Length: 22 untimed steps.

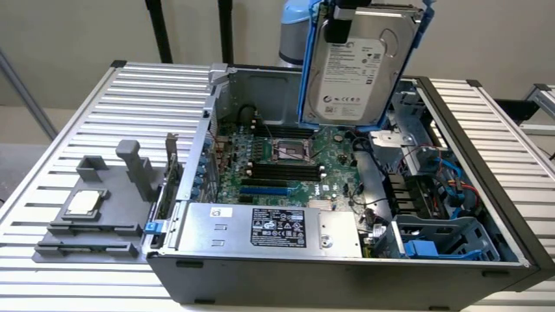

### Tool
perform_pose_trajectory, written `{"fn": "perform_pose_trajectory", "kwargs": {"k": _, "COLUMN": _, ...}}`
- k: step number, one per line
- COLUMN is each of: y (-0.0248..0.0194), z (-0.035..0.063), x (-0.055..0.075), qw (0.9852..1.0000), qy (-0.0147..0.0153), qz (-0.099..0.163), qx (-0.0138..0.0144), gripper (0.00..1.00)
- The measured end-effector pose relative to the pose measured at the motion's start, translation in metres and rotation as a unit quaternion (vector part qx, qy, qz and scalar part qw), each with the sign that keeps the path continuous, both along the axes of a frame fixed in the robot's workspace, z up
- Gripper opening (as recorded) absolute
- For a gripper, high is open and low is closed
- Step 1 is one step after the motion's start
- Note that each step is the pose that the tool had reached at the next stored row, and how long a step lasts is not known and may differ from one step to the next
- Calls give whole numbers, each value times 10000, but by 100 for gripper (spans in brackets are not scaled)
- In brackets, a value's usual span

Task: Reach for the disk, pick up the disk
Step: 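Pick up the disk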

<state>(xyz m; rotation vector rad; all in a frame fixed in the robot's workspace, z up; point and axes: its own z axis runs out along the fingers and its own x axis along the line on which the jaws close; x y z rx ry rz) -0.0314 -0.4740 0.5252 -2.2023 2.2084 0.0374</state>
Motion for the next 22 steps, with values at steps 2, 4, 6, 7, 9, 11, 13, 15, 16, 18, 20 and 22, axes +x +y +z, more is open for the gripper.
{"fn": "perform_pose_trajectory", "kwargs": {"k": 2, "y": -22, "z": -7, "x": 83, "qw": 10000, "qy": -8, "qz": 0, "qx": 0, "gripper": 32}}
{"fn": "perform_pose_trajectory", "kwargs": {"k": 4, "y": -45, "z": -14, "x": 167, "qw": 10000, "qy": -16, "qz": 0, "qx": 0, "gripper": 32}}
{"fn": "perform_pose_trajectory", "kwargs": {"k": 6, "y": -68, "z": -21, "x": 253, "qw": 10000, "qy": -21, "qz": 0, "qx": 0, "gripper": 32}}
{"fn": "perform_pose_trajectory", "kwargs": {"k": 7, "y": -80, "z": -25, "x": 297, "qw": 10000, "qy": -24, "qz": 0, "qx": 1, "gripper": 32}}
{"fn": "perform_pose_trajectory", "kwargs": {"k": 9, "y": -103, "z": -32, "x": 383, "qw": 10000, "qy": -28, "qz": 0, "qx": 1, "gripper": 32}}
{"fn": "perform_pose_trajectory", "kwargs": {"k": 11, "y": -126, "z": -40, "x": 471, "qw": 10000, "qy": -31, "qz": 0, "qx": 1, "gripper": 32}}
{"fn": "perform_pose_trajectory", "kwargs": {"k": 13, "y": -151, "z": -48, "x": 564, "qw": 10000, "qy": -33, "qz": 0, "qx": 0, "gripper": 32}}
{"fn": "perform_pose_trajectory", "kwargs": {"k": 15, "y": -177, "z": -56, "x": 654, "qw": 10000, "qy": -33, "qz": 0, "qx": 1, "gripper": 32}}
{"fn": "perform_pose_trajectory", "kwargs": {"k": 16, "y": -192, "z": -61, "x": 698, "qw": 10000, "qy": -34, "qz": 0, "qx": 1, "gripper": 32}}
{"fn": "perform_pose_trajectory", "kwargs": {"k": 18, "y": -220, "z": -69, "x": 790, "qw": 10000, "qy": -34, "qz": 0, "qx": 1, "gripper": 32}}
{"fn": "perform_pose_trajectory", "kwargs": {"k": 20, "y": -251, "z": -75, "x": 879, "qw": 10000, "qy": -34, "qz": 0, "qx": 1, "gripper": 32}}
{"fn": "perform_pose_trajectory", "kwargs": {"k": 22, "y": -287, "z": -81, "x": 960, "qw": 10000, "qy": -34, "qz": 0, "qx": 1, "gripper": 32}}
